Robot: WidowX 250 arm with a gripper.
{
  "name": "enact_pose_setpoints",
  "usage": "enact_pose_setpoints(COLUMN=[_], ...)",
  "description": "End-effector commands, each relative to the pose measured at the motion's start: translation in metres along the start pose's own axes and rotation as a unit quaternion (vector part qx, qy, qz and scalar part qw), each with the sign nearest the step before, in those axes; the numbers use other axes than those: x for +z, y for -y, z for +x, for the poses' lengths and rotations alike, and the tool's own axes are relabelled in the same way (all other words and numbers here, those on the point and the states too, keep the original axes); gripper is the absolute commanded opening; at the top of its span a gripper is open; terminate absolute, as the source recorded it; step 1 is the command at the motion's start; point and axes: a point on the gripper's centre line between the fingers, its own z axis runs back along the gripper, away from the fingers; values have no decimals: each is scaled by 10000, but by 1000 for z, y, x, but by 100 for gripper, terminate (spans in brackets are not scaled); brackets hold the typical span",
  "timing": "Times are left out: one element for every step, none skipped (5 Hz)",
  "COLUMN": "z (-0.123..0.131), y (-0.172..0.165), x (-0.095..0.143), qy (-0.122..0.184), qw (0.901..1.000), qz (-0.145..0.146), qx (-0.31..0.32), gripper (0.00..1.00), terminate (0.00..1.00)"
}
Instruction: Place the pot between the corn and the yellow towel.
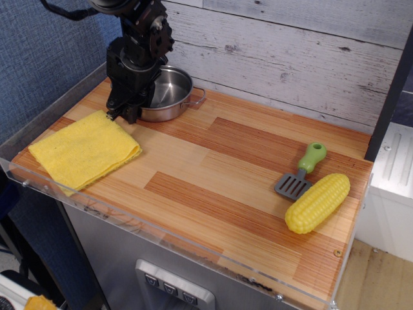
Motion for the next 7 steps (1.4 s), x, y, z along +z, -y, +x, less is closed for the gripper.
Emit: enact_pose_setpoints(z=[4,3,10,22,36,47,39], y=[2,0,-2,-9,-16,-23,-29], x=[17,21,35,60,88,115,144], qy=[155,92,-55,-55,12,73,92], qw=[9996,9997,9995,9993,9990,9987,9967], qz=[-216,-233,-310,-366,-430,-487,-748], qx=[-1,-60,-92,-83,-103,-153,-310], gripper=[0,0,0,0,0,0,0], terminate=[0,0,0,0,0,0,0])
